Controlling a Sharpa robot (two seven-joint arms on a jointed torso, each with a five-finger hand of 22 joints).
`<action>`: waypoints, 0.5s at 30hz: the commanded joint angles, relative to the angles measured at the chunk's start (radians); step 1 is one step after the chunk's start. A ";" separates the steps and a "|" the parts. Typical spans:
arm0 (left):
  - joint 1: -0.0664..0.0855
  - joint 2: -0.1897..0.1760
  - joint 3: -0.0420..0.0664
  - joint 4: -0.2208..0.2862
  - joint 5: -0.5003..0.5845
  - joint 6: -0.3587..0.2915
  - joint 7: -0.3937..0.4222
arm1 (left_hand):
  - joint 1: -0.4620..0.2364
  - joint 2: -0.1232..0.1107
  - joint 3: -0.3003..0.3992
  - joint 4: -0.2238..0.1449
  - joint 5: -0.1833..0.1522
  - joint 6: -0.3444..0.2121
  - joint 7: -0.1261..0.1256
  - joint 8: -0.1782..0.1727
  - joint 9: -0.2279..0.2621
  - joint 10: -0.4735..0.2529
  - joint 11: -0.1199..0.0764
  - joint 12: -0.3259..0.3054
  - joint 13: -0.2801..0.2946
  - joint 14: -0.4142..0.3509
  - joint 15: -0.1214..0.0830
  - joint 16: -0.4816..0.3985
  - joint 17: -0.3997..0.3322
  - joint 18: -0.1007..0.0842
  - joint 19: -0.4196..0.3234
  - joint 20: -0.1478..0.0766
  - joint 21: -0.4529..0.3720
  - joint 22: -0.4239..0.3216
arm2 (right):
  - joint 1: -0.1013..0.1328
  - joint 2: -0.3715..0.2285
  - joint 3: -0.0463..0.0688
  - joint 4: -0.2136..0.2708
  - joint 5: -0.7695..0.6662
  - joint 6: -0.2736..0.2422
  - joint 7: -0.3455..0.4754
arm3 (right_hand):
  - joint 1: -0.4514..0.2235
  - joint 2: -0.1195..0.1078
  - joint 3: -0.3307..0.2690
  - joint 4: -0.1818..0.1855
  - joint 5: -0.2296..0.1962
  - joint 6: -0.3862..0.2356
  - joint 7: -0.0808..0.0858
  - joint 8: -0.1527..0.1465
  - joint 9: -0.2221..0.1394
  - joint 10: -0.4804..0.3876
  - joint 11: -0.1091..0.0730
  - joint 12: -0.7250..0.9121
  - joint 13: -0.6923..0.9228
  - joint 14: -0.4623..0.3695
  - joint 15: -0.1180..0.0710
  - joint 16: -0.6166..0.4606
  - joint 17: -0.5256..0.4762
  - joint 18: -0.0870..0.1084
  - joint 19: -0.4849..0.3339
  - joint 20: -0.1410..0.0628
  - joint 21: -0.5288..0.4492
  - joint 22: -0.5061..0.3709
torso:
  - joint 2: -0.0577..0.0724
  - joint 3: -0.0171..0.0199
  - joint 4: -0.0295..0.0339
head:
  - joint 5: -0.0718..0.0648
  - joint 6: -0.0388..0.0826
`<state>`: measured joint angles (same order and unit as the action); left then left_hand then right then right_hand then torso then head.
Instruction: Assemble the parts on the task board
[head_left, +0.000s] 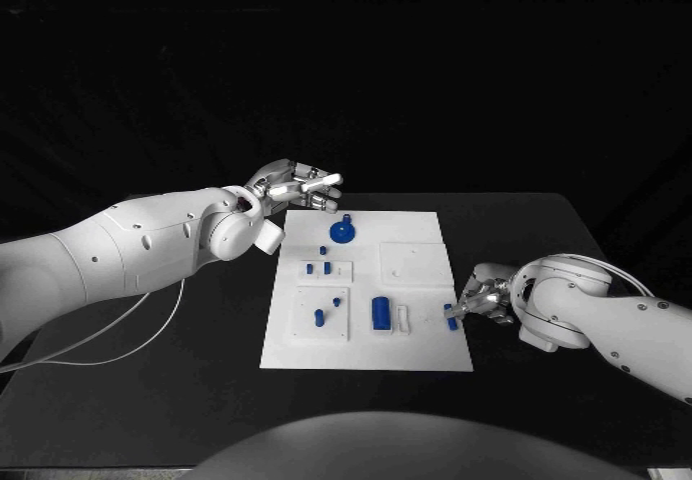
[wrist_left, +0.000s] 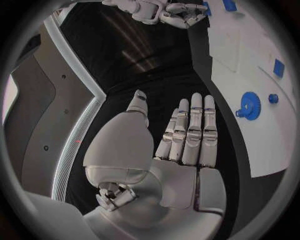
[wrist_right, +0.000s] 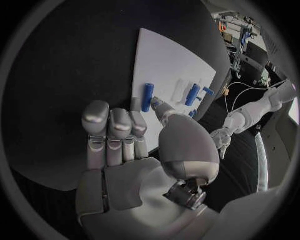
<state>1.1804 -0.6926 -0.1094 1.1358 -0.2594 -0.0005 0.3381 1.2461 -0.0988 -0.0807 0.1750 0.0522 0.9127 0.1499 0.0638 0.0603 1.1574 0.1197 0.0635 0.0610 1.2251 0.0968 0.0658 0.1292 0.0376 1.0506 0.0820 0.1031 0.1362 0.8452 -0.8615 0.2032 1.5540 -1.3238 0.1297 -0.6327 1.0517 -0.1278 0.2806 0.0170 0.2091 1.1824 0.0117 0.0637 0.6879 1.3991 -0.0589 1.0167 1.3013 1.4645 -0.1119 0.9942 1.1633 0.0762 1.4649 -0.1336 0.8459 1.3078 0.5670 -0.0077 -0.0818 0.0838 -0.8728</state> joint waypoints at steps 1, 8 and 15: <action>0.000 0.002 0.001 0.002 0.008 0.010 0.014 | 0.000 -0.006 0.001 0.006 -0.002 0.007 0.001 0.001 0.001 -0.004 0.001 -0.003 0.001 0.005 0.000 -0.003 0.000 -0.014 -0.007 -0.002 0.005 0.001 | -0.002 0.005 -0.010 -0.002 -0.023 0.015 -0.009 | 0.004 -0.007 0.002 0.007 -0.003 0.007 0.000 0.000 0.001 0.006 -0.001 -0.003 -0.001 0.004 0.006 0.002 0.000 -0.013 0.059 0.006 0.000 0.024 | 0.000 0.0003 -0.0003 | 0.001 0.000; 0.000 0.002 0.001 0.002 0.008 0.013 0.011 | 0.000 -0.005 0.001 0.005 -0.002 0.007 0.002 0.001 0.001 -0.004 0.001 -0.003 0.001 0.007 -0.001 -0.003 0.000 -0.014 -0.008 -0.003 0.008 0.002 | -0.002 0.018 -0.037 -0.009 -0.033 0.034 -0.010 | 0.009 -0.001 0.002 -0.006 -0.025 0.016 -0.008 0.001 0.069 0.005 -0.005 -0.008 -0.003 0.005 0.003 0.000 -0.001 -0.016 0.059 0.003 -0.002 0.025 | 0.000 0.0005 -0.0001 | 0.004 0.000; 0.000 0.002 0.001 0.002 0.008 0.012 0.008 | 0.000 -0.005 0.001 0.005 -0.002 0.007 0.002 0.001 0.001 -0.004 0.001 -0.003 0.001 0.007 -0.001 -0.003 0.000 -0.014 -0.008 -0.003 0.008 0.002 | -0.002 0.034 -0.056 -0.017 -0.068 0.036 -0.011 | 0.021 0.011 0.032 -0.038 -0.019 0.008 -0.008 0.000 0.074 0.001 -0.005 -0.009 -0.003 0.004 0.003 -0.003 -0.002 -0.016 0.059 0.003 -0.006 0.025 | 0.000 0.0009 -0.0004 | 0.007 0.000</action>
<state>1.1804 -0.6924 -0.1094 1.1356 -0.2589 0.0002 0.3373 1.2461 -0.0987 -0.0807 0.1750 0.0523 0.9127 0.1499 0.0638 0.0603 1.1574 0.1197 0.0635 0.0610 1.2252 0.0967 0.0658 0.1293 0.0377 1.0470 0.0784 0.1045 0.1372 0.8580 -0.8316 0.1605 1.5431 -1.3635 0.1255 -0.6333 1.0655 -0.1139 0.3131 -0.0157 0.1889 1.2021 0.0049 0.0723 0.9269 1.3991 -0.0589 1.0126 1.2992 1.4645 -0.1119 0.9941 1.1623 0.0762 1.4649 -0.1337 0.8459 1.3077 0.5669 -0.0070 -0.0824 0.0898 -0.8728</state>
